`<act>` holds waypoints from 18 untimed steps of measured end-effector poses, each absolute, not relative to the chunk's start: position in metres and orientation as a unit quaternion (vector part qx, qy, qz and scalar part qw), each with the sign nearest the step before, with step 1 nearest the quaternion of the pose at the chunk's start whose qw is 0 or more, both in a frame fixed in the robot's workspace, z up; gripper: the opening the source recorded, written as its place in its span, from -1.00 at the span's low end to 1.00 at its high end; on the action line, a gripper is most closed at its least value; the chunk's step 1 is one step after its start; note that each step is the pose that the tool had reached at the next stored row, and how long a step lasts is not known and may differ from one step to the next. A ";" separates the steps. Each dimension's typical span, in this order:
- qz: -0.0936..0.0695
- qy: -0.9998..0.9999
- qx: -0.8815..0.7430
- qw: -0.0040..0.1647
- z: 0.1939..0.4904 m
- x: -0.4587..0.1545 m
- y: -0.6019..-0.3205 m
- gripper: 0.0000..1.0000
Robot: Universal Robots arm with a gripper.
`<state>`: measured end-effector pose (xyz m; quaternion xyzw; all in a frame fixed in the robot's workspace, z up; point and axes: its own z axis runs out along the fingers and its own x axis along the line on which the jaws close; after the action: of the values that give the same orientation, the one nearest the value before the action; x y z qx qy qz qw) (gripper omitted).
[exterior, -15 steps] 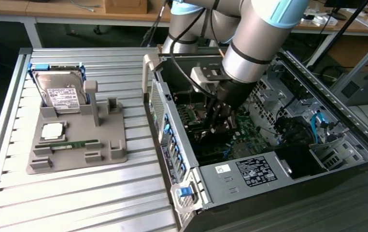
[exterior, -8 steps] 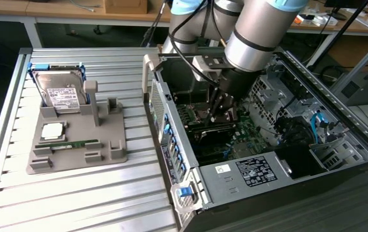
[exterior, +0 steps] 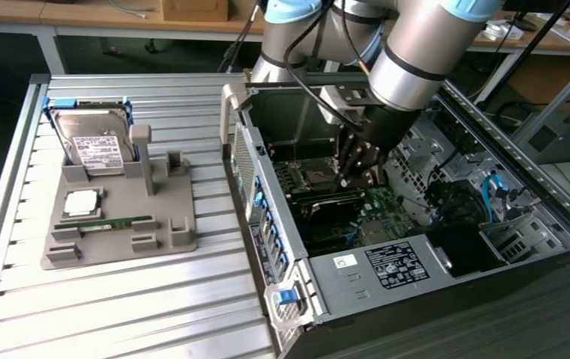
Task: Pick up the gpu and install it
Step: 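Insert the gpu into the slot, then press down on the gpu until it lock into place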
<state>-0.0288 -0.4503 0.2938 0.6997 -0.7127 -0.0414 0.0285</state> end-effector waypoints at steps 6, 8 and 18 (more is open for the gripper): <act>-0.047 -0.712 0.699 0.035 0.293 -0.002 -0.451 -0.79; -0.048 -0.712 0.699 0.035 0.293 0.005 -0.451 -0.79; -0.048 -0.712 0.699 0.035 0.289 -0.012 -0.451 -0.79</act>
<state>-0.0116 -0.4506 0.2888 0.6994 -0.7123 -0.0481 0.0352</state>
